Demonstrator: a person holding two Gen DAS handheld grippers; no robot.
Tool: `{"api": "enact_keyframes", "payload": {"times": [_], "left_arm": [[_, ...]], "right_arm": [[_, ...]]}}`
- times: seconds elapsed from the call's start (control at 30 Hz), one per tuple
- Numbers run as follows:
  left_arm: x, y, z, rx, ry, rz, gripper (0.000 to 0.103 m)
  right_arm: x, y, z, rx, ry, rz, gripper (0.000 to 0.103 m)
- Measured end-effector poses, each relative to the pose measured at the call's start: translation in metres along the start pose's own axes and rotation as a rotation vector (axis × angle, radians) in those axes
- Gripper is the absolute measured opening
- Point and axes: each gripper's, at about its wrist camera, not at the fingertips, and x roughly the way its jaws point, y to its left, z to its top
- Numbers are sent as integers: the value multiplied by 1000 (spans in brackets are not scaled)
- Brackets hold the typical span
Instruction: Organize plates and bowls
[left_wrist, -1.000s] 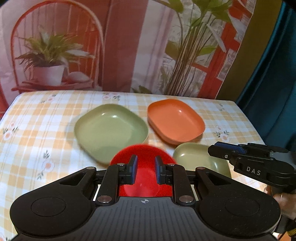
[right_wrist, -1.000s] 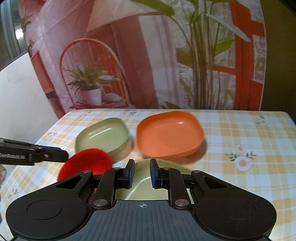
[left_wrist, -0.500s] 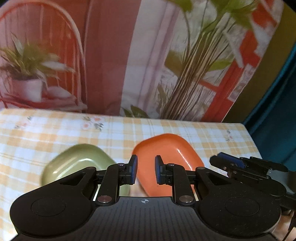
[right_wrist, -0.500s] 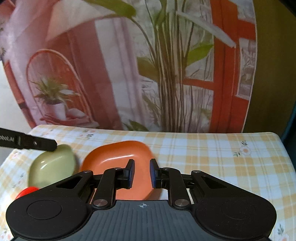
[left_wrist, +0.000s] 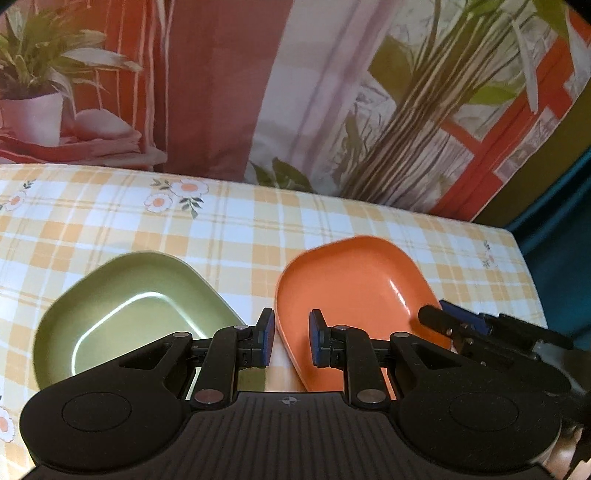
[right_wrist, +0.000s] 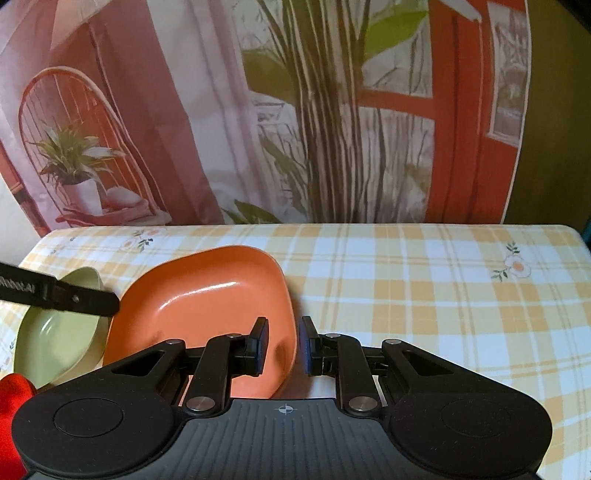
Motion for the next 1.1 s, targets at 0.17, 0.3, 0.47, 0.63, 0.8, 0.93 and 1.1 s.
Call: {"api": "enact_keyframes", "payload": {"times": [0.17,0.3,0.47,0.63,0.8,0.93,1.1], "left_arm": [[4,-8,-1,40,-1,9,21],[4,-8,-2,58,3,3,16],[-8,-20,-5,95,-17,-88,5],[-14,-29,-7,143,-59,-40,5],[-14,-10,-3,108,-60,20,6],[-8,1,2,51,-55,15,6],[7,-1,0,46,-16,16,6]], "right_arm": [[3,-4,-1,13,13,2,10],[1,-6,-3,47,10,4,8],[-17,2,-1,59,-10,53,5],[-19,12,-1,14,2,19,5],[-12,-1,-9,62,26,0,4],[-13,-7,-16,79,28,4,4],[-13,-7,-17,83,26,6,4]]}}
